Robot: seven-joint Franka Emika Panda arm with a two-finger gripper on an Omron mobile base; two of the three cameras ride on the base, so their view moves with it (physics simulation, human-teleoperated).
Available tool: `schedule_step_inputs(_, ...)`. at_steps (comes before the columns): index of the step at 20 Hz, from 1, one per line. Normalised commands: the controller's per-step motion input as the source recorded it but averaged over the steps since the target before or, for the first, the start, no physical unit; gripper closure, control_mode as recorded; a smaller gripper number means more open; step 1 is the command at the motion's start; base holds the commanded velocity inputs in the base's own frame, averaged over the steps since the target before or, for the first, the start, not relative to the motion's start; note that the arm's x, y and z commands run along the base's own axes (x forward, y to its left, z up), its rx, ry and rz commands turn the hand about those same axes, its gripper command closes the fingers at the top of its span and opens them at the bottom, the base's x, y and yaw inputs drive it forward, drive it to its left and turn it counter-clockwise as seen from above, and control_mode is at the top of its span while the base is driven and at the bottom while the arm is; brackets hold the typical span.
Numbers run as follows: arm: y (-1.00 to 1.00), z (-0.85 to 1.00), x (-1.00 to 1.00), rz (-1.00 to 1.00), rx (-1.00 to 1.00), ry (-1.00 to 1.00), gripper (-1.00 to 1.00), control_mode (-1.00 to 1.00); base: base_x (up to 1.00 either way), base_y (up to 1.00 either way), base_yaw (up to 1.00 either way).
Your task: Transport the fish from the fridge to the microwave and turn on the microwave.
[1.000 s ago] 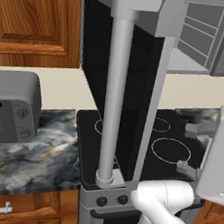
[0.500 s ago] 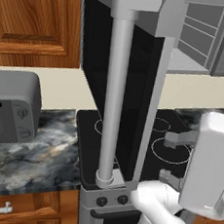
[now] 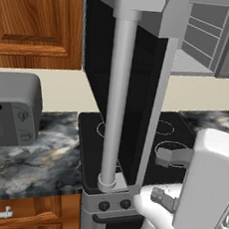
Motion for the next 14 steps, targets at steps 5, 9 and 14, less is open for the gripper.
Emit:
schedule_step_inputs(5,0.36,0.05,-0.03,-0.05,0.0,0.0,-1.0,-1.0,0.0,0.0,0.0)
schedule_step_inputs(9,0.41,0.04,-0.02,-0.02,0.01,0.0,-1.0,-1.0,0.0,0.0,0.0)
schedule_step_inputs(14,0.38,0.04,-0.02,-0.01,0.01,0.0,-1.0,-1.0,0.0,0.0,0.0)
